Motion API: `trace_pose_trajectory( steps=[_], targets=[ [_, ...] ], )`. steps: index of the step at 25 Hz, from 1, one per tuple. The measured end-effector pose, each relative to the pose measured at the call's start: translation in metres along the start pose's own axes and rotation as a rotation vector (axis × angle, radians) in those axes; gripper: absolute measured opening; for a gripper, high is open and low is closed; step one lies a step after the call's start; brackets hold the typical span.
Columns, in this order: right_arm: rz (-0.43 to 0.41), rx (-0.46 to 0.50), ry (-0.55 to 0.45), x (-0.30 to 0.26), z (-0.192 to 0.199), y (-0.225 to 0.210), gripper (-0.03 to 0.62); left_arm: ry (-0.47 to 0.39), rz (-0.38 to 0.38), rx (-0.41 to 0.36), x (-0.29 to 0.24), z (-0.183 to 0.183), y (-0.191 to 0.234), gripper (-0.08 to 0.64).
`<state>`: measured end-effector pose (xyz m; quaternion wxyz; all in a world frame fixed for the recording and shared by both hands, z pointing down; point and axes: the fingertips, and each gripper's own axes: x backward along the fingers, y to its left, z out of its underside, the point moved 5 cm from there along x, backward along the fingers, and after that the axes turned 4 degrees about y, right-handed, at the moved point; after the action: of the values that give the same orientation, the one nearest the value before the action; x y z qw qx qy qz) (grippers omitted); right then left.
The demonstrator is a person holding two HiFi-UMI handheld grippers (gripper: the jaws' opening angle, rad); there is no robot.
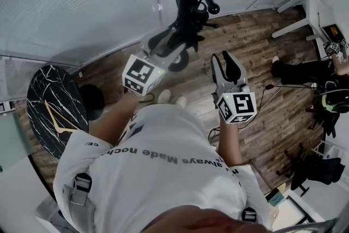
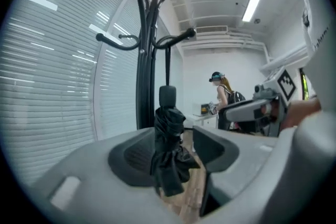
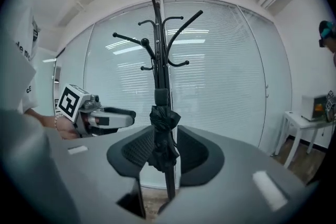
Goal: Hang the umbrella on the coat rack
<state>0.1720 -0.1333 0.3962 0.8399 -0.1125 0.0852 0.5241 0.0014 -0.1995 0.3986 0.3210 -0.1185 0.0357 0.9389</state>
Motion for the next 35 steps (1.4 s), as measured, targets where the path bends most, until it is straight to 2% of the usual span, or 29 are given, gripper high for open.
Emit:
trace_pose_trajectory(
  steps=[6,12,19,35],
  targets=[
    [0.048,0.046,-0.01,0.016,-0.022,0.011,0.1,-0.04,-0.044,-0.027,0.039,-0.027,-0.014,0.134],
    [0.071,0.062,-0.076,0.047,-0.051,0.026,0.067,-0.112,-0.074,0.046,0.074,-0.05,-0.025,0.057],
    [0.064,0.078,-0.083,0.067,-0.058,0.043,0.061,-0.151,-0.067,-0.004,0.088,-0.07,-0.045,0.054],
    [0.076,0.072,-0.078,0.065,-0.057,0.042,0.06,-0.157,-0.071,0.027,0.082,-0.066,-0.04,0.054]
  ],
)
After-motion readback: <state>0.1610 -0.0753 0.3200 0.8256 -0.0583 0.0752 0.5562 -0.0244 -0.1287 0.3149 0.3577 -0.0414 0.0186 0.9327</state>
